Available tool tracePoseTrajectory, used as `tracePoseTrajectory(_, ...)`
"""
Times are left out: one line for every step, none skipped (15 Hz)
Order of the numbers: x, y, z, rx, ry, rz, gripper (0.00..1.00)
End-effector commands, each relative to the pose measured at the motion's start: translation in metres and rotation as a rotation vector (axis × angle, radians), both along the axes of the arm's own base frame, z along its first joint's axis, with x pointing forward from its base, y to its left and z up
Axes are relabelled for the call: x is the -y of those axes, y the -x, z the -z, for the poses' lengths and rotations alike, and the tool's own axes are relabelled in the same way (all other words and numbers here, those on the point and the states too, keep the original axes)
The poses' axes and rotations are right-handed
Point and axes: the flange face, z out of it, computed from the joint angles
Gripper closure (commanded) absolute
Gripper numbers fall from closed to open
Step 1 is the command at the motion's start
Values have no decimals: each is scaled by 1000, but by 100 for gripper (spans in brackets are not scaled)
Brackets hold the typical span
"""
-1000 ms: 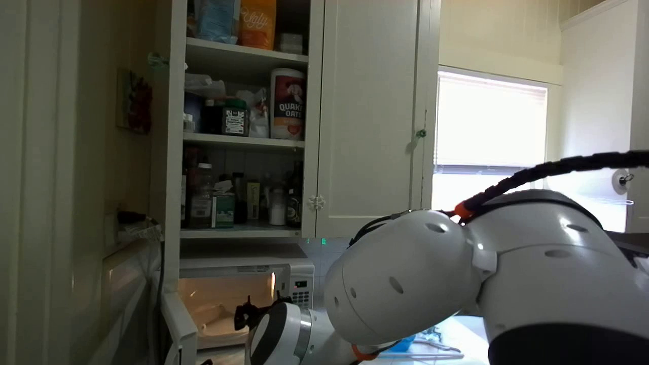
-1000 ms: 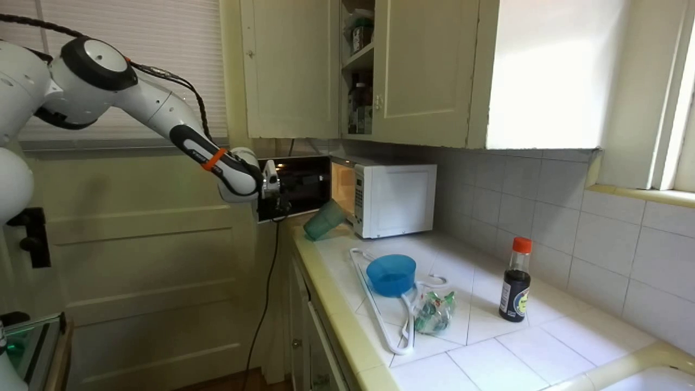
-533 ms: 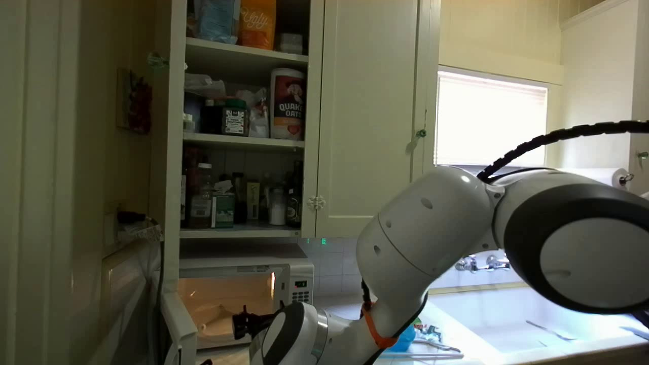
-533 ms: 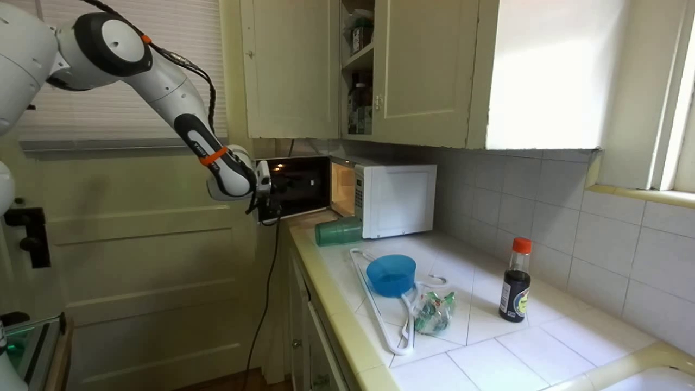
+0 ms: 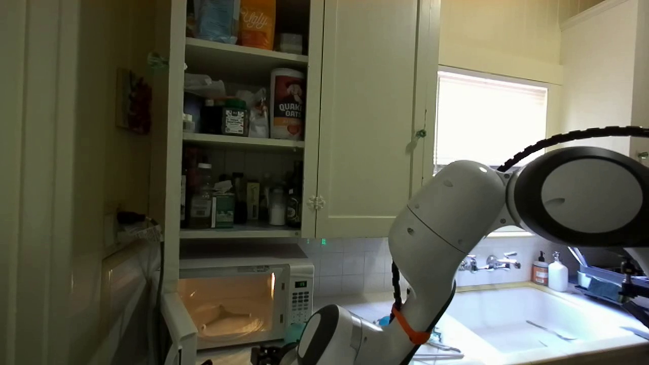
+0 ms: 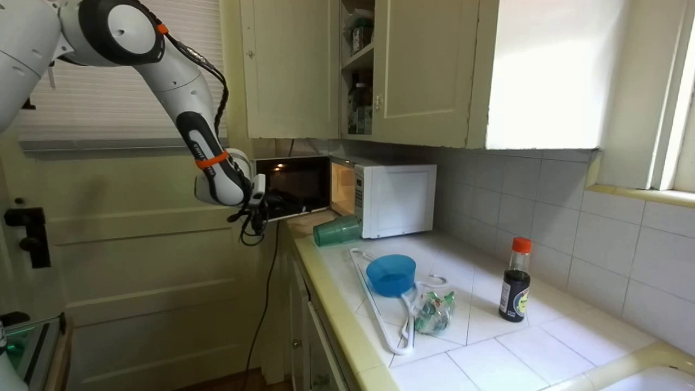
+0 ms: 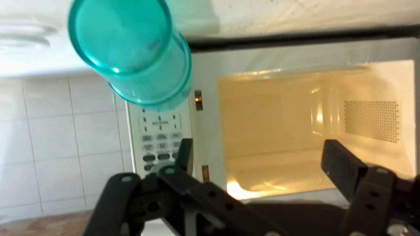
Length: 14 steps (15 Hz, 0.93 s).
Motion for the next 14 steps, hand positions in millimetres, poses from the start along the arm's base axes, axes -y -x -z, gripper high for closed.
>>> tracePoseTrajectory(35, 15, 6, -151, -97, -36, 0)
tracePoseTrajectory(42, 15, 8, -186, -109, -36, 0)
tracePoseTrajectory(50, 15, 9, -219, -115, -43, 0)
tracePoseTrajectory(58, 13, 11, -250, -127, -38, 0)
tracePoseTrajectory(65, 11, 15, -279, -140, -36, 0)
tracePoseTrajectory(71, 14, 16, -317, -153, -21, 0)
tracePoseTrajectory(78, 17, 19, -357, -161, -18, 0)
tracePoseTrajectory(85, 22, 23, -390, -165, -35, 0)
tracePoseTrajectory(91, 32, 24, -427, -157, -46, 0)
tracePoseTrajectory(101, 44, 25, -455, -150, -74, 0)
tracePoseTrajectory(109, 55, 26, -481, -139, -109, 0)
tracePoseTrajectory(117, 71, 22, -488, -127, -139, 0)
tracePoseTrajectory(119, 80, 16, -480, -93, -173, 0)
tracePoseTrajectory(118, 92, 5, -449, -52, -195, 0)
